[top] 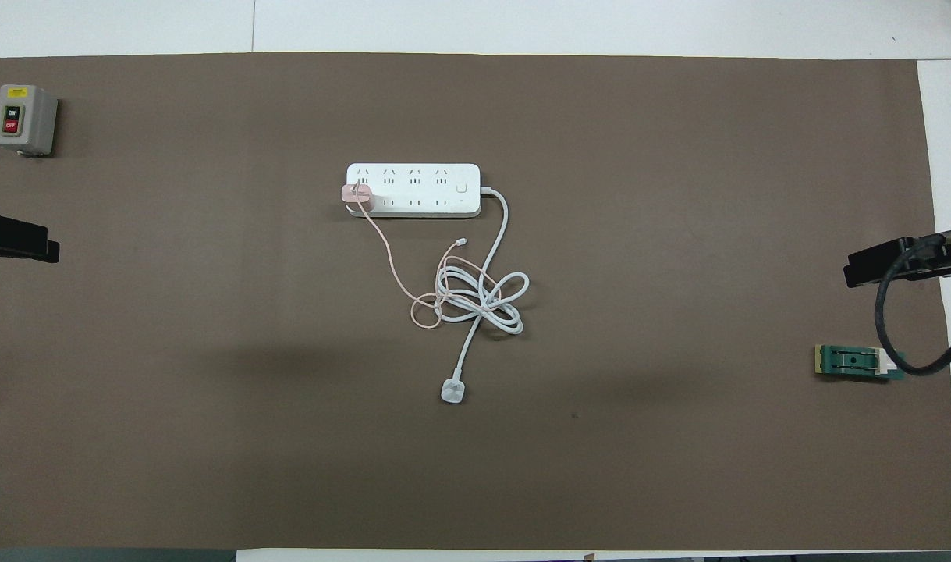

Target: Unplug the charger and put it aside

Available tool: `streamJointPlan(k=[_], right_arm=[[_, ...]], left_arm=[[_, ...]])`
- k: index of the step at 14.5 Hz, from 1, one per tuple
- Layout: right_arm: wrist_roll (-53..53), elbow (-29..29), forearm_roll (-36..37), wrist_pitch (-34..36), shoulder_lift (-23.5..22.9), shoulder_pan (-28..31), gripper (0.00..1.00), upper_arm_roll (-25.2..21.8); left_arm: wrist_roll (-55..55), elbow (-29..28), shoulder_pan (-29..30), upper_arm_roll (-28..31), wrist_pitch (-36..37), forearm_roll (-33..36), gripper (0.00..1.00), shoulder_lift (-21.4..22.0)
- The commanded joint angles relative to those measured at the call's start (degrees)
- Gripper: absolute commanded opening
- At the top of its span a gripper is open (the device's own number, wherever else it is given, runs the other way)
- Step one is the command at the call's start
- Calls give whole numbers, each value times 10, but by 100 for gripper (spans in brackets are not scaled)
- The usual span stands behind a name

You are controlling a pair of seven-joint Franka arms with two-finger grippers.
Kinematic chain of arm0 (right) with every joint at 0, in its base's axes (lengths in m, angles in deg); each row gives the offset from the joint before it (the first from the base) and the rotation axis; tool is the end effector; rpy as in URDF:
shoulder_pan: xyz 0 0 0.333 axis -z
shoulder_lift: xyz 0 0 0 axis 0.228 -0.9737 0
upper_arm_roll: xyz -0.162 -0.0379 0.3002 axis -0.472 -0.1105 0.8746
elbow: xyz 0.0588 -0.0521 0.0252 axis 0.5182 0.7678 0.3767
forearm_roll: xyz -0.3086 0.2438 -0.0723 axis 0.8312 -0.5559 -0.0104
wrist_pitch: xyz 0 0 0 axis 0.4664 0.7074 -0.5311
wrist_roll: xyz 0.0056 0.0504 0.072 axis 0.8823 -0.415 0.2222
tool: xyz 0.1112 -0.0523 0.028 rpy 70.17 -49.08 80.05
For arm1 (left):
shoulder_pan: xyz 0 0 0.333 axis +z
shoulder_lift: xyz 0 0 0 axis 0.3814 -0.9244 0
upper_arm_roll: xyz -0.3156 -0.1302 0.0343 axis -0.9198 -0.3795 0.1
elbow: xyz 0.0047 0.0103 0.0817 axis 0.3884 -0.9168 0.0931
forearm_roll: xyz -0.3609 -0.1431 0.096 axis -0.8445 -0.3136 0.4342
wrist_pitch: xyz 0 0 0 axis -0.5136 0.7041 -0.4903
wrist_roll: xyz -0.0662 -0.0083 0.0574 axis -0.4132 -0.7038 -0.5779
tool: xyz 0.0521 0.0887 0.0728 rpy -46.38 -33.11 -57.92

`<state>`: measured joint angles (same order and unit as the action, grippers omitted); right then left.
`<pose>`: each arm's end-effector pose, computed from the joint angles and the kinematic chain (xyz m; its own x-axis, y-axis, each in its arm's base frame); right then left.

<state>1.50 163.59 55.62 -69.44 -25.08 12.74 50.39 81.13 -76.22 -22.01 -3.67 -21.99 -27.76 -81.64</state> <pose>0.5281 -0.0049 0.6345 0.9942 0.0770 -0.0750 0.0786 -0.9967 0.0179 0.5496 0.0191 0.6102 0.9996 -0.0284 -0.0041 -0.0284 -0.9995 0.0142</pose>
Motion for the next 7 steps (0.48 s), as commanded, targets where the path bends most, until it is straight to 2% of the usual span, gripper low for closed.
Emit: streamJointPlan(k=[1, 7], right_arm=[[6, 8, -1, -9, 9, 4, 100, 4], [5, 6, 1, -11, 8, 4, 100, 4]], left_arm=[[4, 16, -2, 1, 10, 3, 100, -9], [4, 16, -1, 1, 9, 3, 100, -9]])
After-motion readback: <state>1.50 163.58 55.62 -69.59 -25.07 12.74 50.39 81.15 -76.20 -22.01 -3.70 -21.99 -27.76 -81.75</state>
